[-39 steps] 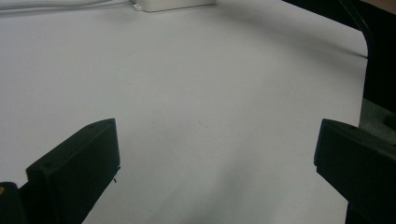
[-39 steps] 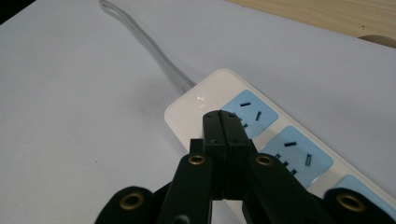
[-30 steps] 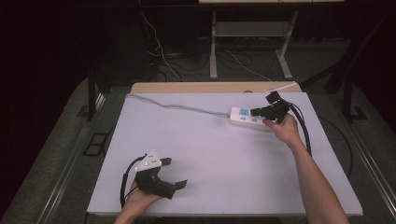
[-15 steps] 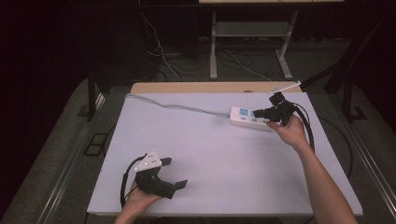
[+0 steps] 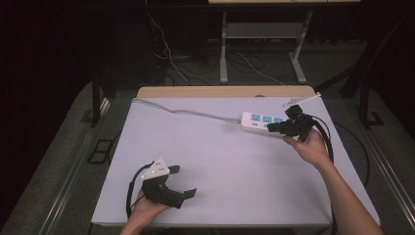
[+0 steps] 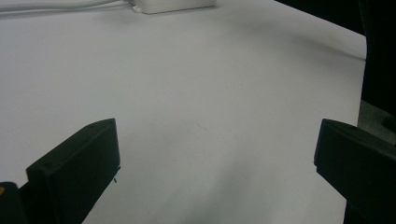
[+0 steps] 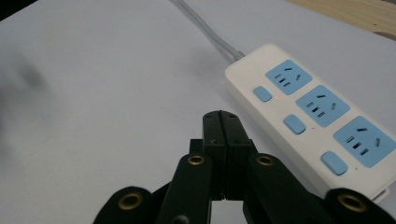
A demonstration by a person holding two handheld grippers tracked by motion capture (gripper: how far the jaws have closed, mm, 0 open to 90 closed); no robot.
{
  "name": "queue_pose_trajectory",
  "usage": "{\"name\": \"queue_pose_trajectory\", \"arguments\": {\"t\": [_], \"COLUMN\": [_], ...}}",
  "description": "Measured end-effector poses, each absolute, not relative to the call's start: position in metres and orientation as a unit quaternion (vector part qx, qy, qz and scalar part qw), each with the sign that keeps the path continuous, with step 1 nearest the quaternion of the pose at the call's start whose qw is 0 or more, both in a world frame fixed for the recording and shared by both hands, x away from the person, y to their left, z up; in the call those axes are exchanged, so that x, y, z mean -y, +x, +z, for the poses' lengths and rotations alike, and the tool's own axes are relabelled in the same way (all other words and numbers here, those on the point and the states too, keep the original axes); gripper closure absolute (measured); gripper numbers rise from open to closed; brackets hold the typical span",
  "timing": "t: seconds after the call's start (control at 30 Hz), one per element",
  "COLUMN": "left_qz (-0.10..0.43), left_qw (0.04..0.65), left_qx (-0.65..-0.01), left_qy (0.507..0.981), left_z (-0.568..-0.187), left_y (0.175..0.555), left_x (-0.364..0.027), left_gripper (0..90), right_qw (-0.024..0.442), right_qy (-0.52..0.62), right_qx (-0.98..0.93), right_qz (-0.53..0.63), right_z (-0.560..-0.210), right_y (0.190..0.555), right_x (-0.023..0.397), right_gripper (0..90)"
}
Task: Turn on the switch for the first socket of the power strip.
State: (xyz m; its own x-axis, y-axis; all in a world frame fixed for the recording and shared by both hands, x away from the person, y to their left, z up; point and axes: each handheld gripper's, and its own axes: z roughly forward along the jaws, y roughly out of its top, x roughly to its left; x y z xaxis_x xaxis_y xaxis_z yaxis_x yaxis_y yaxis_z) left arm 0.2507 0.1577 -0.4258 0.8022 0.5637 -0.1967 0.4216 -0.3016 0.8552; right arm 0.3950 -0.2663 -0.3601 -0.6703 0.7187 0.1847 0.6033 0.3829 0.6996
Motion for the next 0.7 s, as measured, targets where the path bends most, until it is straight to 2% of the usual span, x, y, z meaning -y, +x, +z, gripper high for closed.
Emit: {"name": "queue_pose_trajectory", "arguments": {"t": [0.1,0.17,0.2,0.33,0.5,0.63,0.67,0.7], "left_qz": [0.07,0.07,0.07,0.07,0.071,0.072,0.072,0.072], "left_qw": [0.505,0.505,0.504,0.504,0.505,0.505,0.505,0.505], "left_qx": [-0.307,-0.306,-0.306,-0.306,-0.307,-0.307,-0.307,-0.307], "left_qy": [0.804,0.804,0.805,0.805,0.803,0.803,0.803,0.803], "left_z": [-0.426,-0.426,-0.426,-0.426,-0.426,-0.426,-0.426,-0.426], "left_y": [0.251,0.251,0.251,0.251,0.251,0.25,0.25,0.25], "left_x": [-0.157,-0.157,-0.157,-0.157,-0.157,-0.157,-0.157,-0.157], "left_gripper": [0.0,0.0,0.0,0.0,0.0,0.0,0.0,0.0], "right_qw": [0.072,0.07,0.07,0.065,0.071,0.069,0.069,0.067], "right_qy": [0.396,0.398,0.398,0.406,0.414,0.419,0.417,0.416], "right_qx": [-0.828,-0.827,-0.827,-0.823,-0.816,-0.811,-0.811,-0.809], "right_qz": [0.391,0.391,0.391,0.391,0.396,0.401,0.405,0.409], "right_z": [-0.36,-0.36,-0.36,-0.36,-0.362,-0.363,-0.363,-0.363], "right_y": [0.385,0.377,0.377,0.366,0.35,0.337,0.334,0.33], "right_x": [0.265,0.264,0.264,0.262,0.263,0.263,0.263,0.264], "right_gripper": [87.5,79.6,79.6,66.4,44.3,13.7,9.7,9.7]}}
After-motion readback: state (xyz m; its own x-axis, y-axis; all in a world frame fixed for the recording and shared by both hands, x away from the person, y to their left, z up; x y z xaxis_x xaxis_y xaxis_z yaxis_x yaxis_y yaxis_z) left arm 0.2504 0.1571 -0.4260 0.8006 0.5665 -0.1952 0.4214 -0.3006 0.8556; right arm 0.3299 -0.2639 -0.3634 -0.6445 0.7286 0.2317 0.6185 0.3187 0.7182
